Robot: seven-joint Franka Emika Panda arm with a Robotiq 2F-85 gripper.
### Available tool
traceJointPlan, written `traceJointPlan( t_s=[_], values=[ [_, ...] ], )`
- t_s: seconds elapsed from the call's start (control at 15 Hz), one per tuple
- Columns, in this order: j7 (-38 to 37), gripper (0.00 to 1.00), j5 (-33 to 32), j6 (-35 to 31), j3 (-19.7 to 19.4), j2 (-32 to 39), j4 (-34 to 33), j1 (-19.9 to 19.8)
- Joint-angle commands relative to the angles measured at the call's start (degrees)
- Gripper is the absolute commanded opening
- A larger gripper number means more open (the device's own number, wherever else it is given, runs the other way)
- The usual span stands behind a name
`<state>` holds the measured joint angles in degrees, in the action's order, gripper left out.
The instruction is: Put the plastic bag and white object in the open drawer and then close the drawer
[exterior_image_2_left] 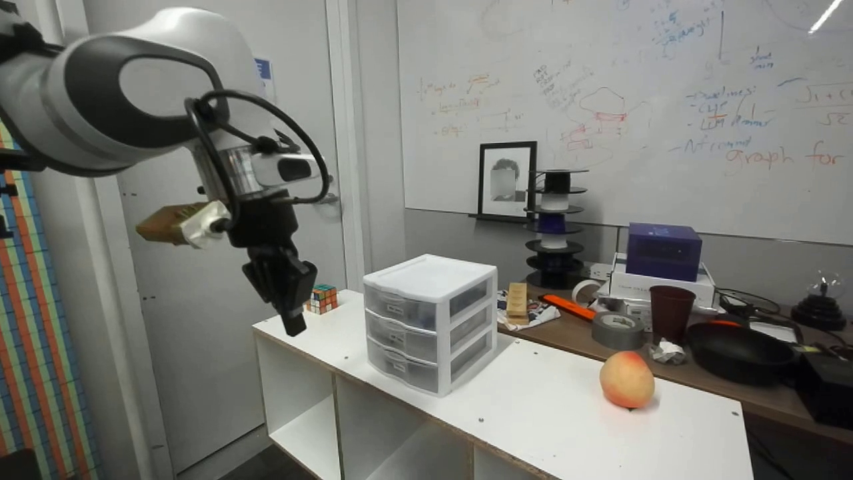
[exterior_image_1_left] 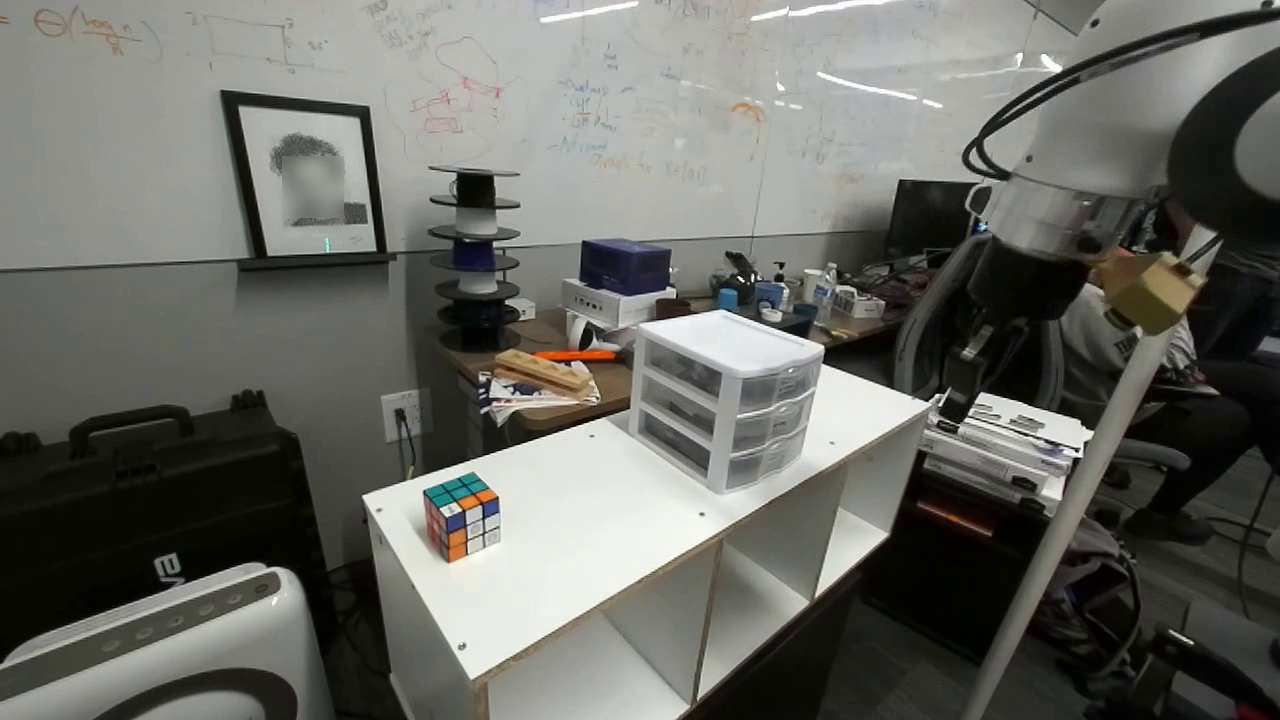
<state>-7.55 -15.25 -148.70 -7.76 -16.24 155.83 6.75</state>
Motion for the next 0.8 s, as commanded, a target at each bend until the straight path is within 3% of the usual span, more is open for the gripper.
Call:
traceJointPlan(
  t_s=[0.0,0.07,0.2,0.27,0.33,0.47,0.73],
  values=[
    [7.66,0.0,6.28,8.68,3.33,-14.09,3.77,-1.43],
    [8.85,0.01,7.88,11.67,3.86,-17.26,3.57,-1.02],
    [11.56,0.26,9.55,16.79,4.11,-20.59,1.29,-0.86],
    [13.34,0.31,9.8,18.97,4.12,-23.7,2.49,-0.72],
    [10.58,0.14,9.24,15.56,5.22,-17.58,0.96,-2.01],
    [12.23,0.29,9.46,18.37,5.04,-21.46,1.44,-1.81],
    [12.74,0.31,9.46,18.9,4.97,-22.78,2.18,-1.75]
  ],
)
